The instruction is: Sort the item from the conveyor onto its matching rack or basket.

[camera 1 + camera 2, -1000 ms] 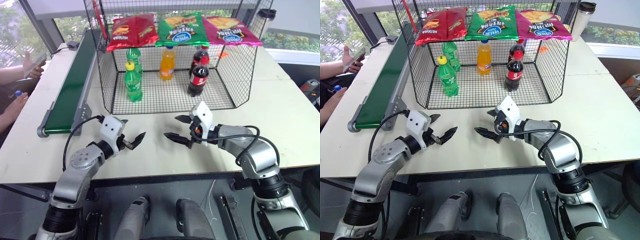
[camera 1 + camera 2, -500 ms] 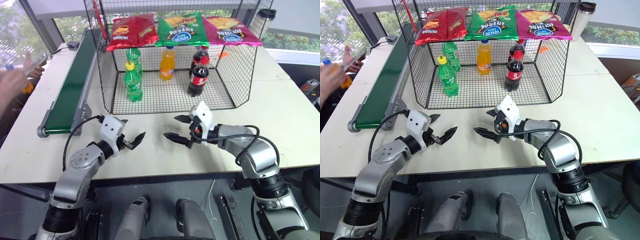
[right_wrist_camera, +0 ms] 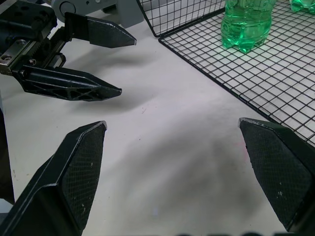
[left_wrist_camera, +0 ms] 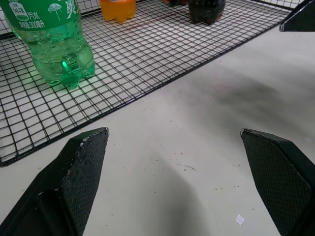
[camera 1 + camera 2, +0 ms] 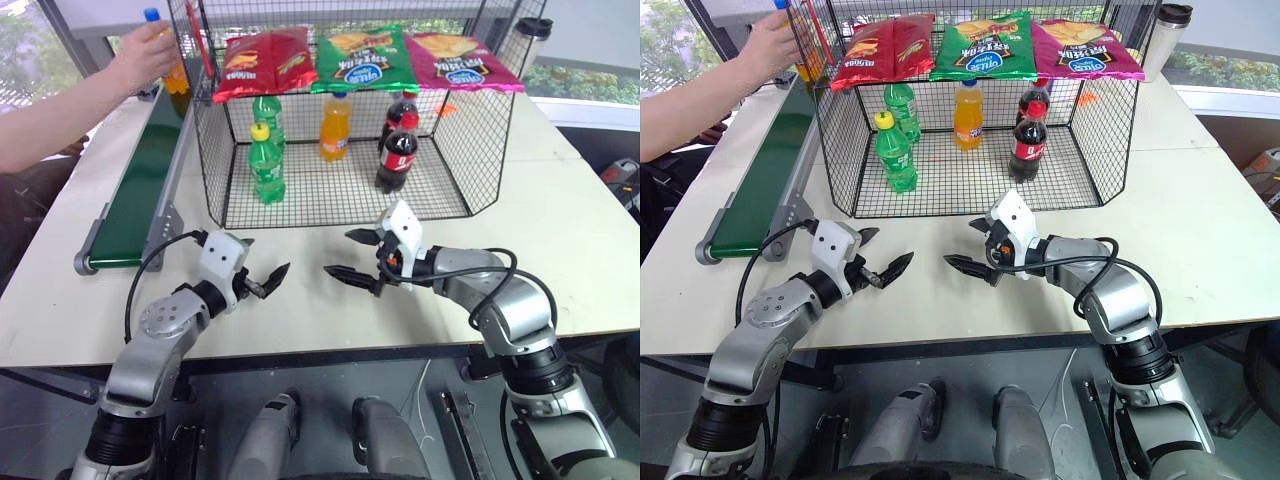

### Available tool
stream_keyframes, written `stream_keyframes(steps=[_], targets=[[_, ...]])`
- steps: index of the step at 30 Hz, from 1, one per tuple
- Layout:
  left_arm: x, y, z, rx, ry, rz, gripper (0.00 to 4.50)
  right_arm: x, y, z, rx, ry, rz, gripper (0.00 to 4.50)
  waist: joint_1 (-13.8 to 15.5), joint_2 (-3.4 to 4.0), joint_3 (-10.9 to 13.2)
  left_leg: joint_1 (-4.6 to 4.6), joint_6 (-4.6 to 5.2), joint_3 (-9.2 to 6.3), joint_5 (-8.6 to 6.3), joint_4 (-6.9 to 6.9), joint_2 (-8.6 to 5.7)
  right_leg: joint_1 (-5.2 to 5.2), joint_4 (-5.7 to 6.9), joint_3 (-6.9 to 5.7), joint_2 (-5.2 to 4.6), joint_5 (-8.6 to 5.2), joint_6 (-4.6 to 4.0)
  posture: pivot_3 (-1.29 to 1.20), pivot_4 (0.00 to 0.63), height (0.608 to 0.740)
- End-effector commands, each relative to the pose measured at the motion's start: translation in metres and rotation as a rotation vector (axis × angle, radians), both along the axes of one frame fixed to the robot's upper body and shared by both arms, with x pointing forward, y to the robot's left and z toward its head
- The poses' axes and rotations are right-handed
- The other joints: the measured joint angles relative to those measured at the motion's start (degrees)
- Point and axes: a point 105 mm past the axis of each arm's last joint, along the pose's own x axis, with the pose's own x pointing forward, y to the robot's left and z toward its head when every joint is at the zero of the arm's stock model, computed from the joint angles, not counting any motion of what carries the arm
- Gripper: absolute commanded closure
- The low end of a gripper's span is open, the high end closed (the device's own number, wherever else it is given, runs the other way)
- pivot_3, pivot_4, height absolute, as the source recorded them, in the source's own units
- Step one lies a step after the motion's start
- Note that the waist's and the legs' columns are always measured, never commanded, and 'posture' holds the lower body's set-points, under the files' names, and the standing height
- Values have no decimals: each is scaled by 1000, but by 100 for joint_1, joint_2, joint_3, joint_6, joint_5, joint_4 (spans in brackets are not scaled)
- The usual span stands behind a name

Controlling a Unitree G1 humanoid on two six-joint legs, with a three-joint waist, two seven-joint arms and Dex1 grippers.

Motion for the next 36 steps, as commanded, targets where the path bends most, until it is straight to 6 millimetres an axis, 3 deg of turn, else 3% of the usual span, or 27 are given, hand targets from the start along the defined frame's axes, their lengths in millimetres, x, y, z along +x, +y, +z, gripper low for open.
stream_keyframes(steps=[1, 8, 15, 20, 29, 36], targets=[[-1, -1, 14, -2, -55, -11, 0, -3, 5, 15, 23, -61, 31, 51, 0, 0, 0, 0, 0, 0, 0, 0, 0, 0, 0, 0, 0, 0, 0, 0, 150, 739], [-5, 2, 22, -7, -68, -18, 0, -5, 6, 17, 27, -62, 43, 51, -1, 0, 0, 0, 0, 0, 0, 0, 0, 0, 0, 0, 0, 0, 0, 0, 150, 739], [-17, 21, 45, 4, -118, 28, 0, -11, 11, 27, 37, -79, 99, 51, -11, 0, 0, -1, 0, -1, 0, -1, 1, -1, 0, 0, 0, -1, 1, 0, 150, 739], [-21, 82, 73, -124, -146, 235, 0, -16, 19, 42, 53, -123, 153, 51, -21, 0, 0, 0, 0, -4, 0, -1, 3, -3, 0, -1, 3, -11, 16, 0, 150, 739], [-34, 175, 86, -151, -150, 527, 0, -25, 40, 71, 96, -198, 281, 51, -5, 0, 0, -1, -1, -3, -1, -2, 1, -3, -2, -1, 0, -11, 15, 0, 150, 739], [-37, 198, 80, -262, -133, 627, 0, -26, 46, 75, 113, -206, 302, 51, -9, -3, -2, -5, -1, -4, -2, -4, 1, -5, -8, -1, -3, -8, 10, 0, 150, 739]])
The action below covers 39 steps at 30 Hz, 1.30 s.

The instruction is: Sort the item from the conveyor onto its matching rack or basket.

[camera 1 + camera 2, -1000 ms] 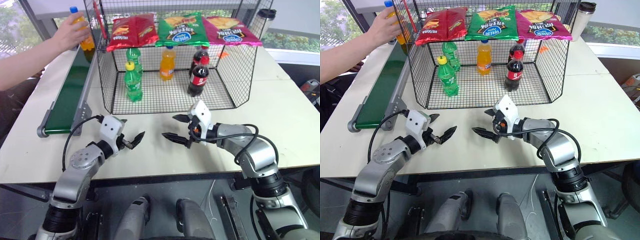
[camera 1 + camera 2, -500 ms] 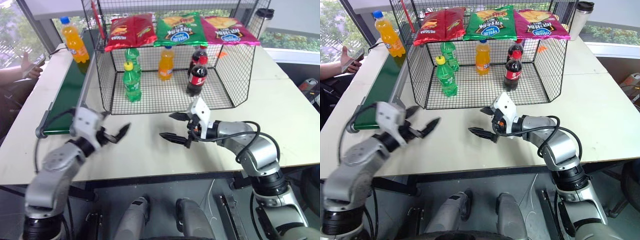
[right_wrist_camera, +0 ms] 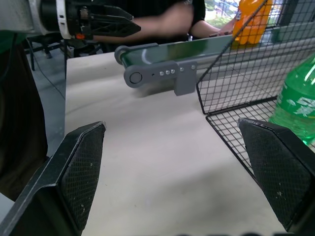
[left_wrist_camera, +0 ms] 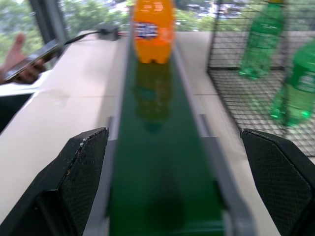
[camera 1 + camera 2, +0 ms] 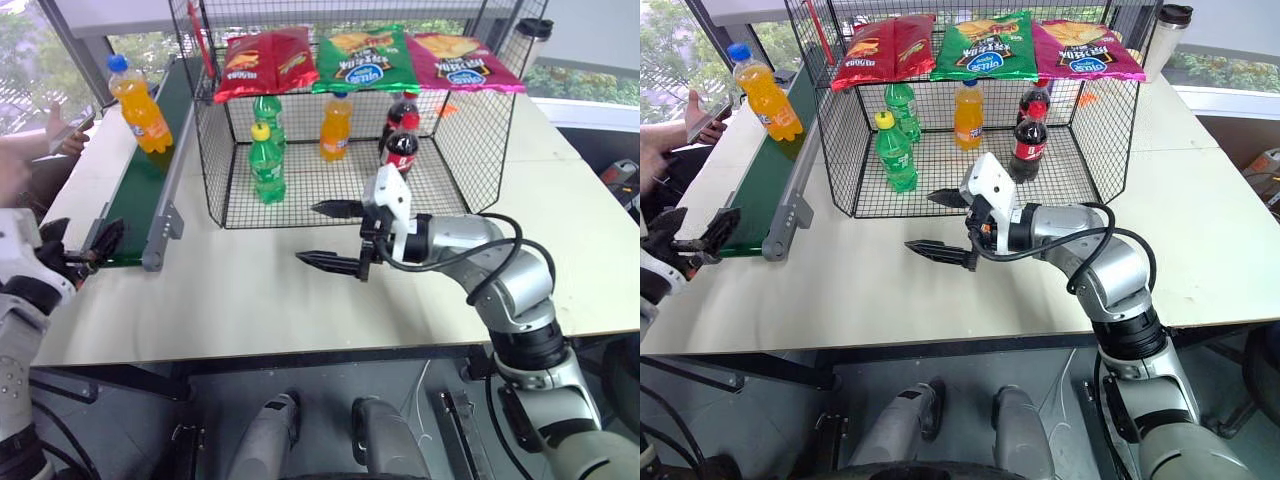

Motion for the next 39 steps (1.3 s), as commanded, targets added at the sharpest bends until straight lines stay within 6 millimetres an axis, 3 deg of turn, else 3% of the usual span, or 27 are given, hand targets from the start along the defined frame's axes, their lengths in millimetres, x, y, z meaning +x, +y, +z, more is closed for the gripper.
stream_keyframes(steps=[1, 15, 38, 39], targets=[[-3, 5, 9, -39, -45, 20, 0, -6, 6, 14, 30, -56, 39, 51, -3, 0, 0, 0, 0, 0, 0, 0, 0, -1, 0, 0, 0, 2, -4, 0, 150, 739], [10, 2, -14, 44, 8, 62, 0, -4, 3, 6, 19, -45, 4, 51, -4, 0, 0, -1, 0, 1, 0, -3, 0, -3, 0, 1, -1, 10, -17, 0, 150, 739], [23, -14, -19, 84, -13, 25, 0, -2, -1, 4, 6, -39, -19, 51, -4, 0, 0, -4, 0, 0, 0, -7, 0, -7, -1, 1, -1, 9, -15, 0, 150, 739], [23, -17, -19, 69, -24, -1, 260, -2, -2, 4, 5, -40, -22, 13, -3, 0, 0, -5, 0, 0, 0, -7, 0, -7, -1, 1, -1, 9, -15, 0, 150, 739]])
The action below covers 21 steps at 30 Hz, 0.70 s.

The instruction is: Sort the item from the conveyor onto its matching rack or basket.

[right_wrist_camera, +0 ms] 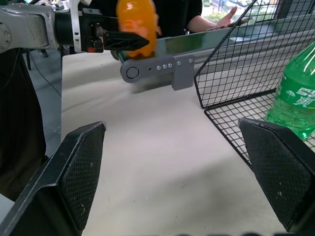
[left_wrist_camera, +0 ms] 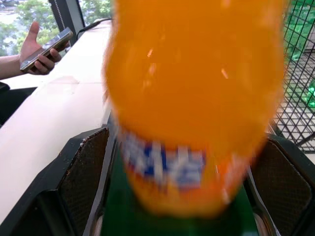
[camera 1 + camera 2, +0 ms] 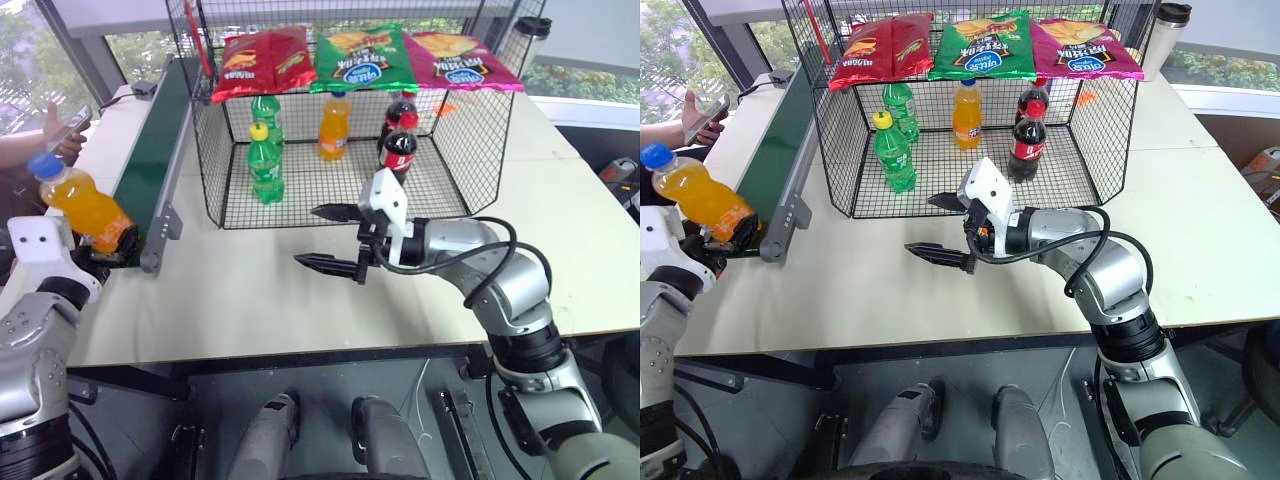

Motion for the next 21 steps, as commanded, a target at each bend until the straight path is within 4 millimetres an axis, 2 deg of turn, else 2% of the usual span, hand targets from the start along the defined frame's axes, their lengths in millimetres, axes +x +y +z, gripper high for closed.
stream_keyframes(steps=[1, 3, 4, 9, 13, 21], targets=[[0, -9, 10, -19, -63, -70, 550, -3, -1, 11, 14, -55, 3, 0, 2, 0, 0, 0, 0, 0, 0, 0, 0, 0, 0, 0, 0, 0, 0, 0, 150, 739], [0, -10, 14, -45, -82, -87, 1383, -2, -2, 11, 13, -56, 0, 0, 10, 0, 0, 0, 0, 0, 0, 0, 0, 0, -1, 0, 0, 0, 0, 0, 150, 739], [0, -11, 17, -60, -87, -97, 1513, -3, -2, 11, 12, -56, 0, 0, 10, 0, 0, -1, 0, -1, 0, 0, 0, 1, -1, 0, 0, -1, 2, 0, 150, 739], [1, -26, 33, -139, -111, -198, 1513, -4, -1, 11, 14, -52, 3, 0, 2, 0, 0, -3, 0, -3, 0, 0, 0, 0, -3, 0, -1, -6, 10, 0, 150, 739], [6, -51, 55, -141, -125, -349, 1513, -3, -1, 12, 14, -51, 1, 0, 14, -4, 2, -5, 0, -10, 0, 0, -1, 0, -3, -5, 1, -5, 9, 0, 150, 739], [15, -133, 33, 17, 70, -812, 1513, -1, 3, 24, 66, -23, 12, 0, -4, -1, 4, -4, 0, 1, 0, -1, -2, -4, -3, -3, 1, 1, -2, 0, 150, 739]])
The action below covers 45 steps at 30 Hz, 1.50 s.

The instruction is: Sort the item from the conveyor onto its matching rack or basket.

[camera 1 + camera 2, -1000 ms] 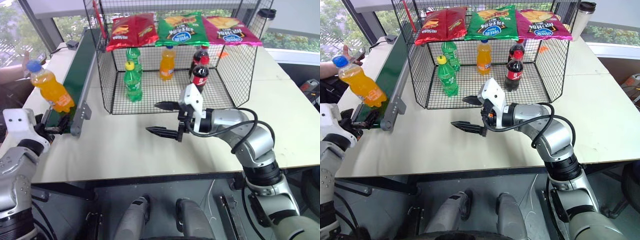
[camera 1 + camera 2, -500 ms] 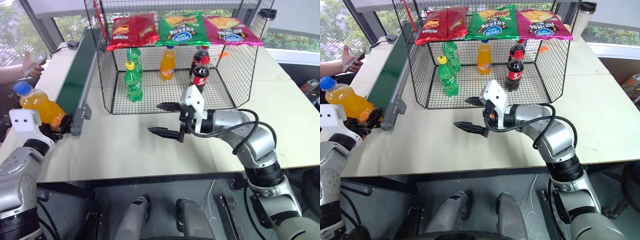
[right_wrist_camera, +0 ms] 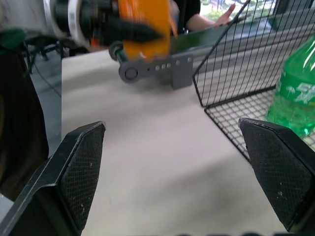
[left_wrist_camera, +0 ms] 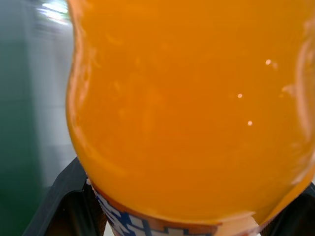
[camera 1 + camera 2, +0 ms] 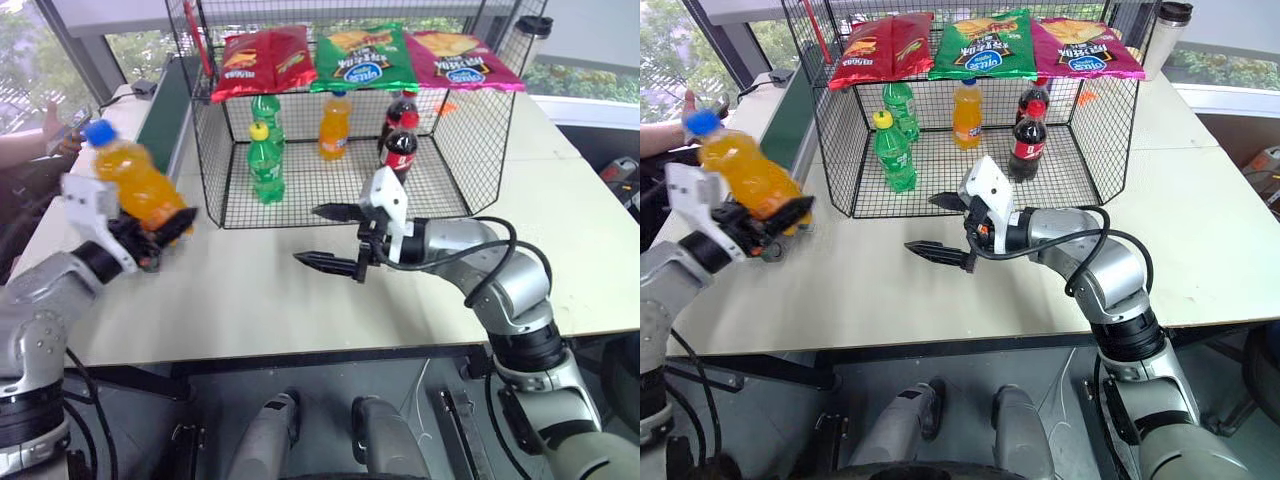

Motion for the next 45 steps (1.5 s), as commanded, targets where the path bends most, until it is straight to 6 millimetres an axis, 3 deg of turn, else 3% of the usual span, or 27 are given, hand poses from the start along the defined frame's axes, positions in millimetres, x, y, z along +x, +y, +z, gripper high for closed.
stream_keyframes(steps=[1, 7, 18, 26, 33, 45], targets=[[-2, -38, 5, 75, -42, -208, 1513, -2, 1, 15, 38, -36, 11, 0, 8, 0, 0, 0, 0, 0, 0, 0, 0, -1, 0, 0, 0, 0, 0, 0, 150, 739], [2, -101, -13, 119, -50, -456, 1513, 4, 2, 16, 43, -49, -16, 0, 10, 0, 0, -2, 0, 0, 0, 0, 0, -1, 0, 0, -1, 0, 0, 0, 150, 739], [2, -144, -28, 142, -70, -654, 1513, 3, 3, 13, 29, -42, -2, 0, 3, 1, 0, -2, 3, 1, 1, -2, 0, -5, 2, 0, 1, 1, 2, 0, 150, 739], [2, -157, -27, 129, -86, -682, 1513, 6, 7, 11, 32, -38, -9, 0, 5, 0, 0, -2, 4, 0, 2, 1, -1, -2, 3, 0, 0, 1, 3, 0, 150, 739], [1, -159, -24, 113, -88, -684, 1513, 10, 6, 7, 32, -36, -23, 1896, 1, 1, 0, 0, 12, -1, 7, 2, -1, -2, 7, -1, 3, 1, 5, 0, 150, 739], [7, -153, -19, 89, -104, -601, 1513, 11, 3, 5, 16, -38, -37, 1908, 1, 1, 0, 1, 12, -1, 8, 3, -2, -1, 8, -1, 3, 2, 5, 0, 150, 739]])
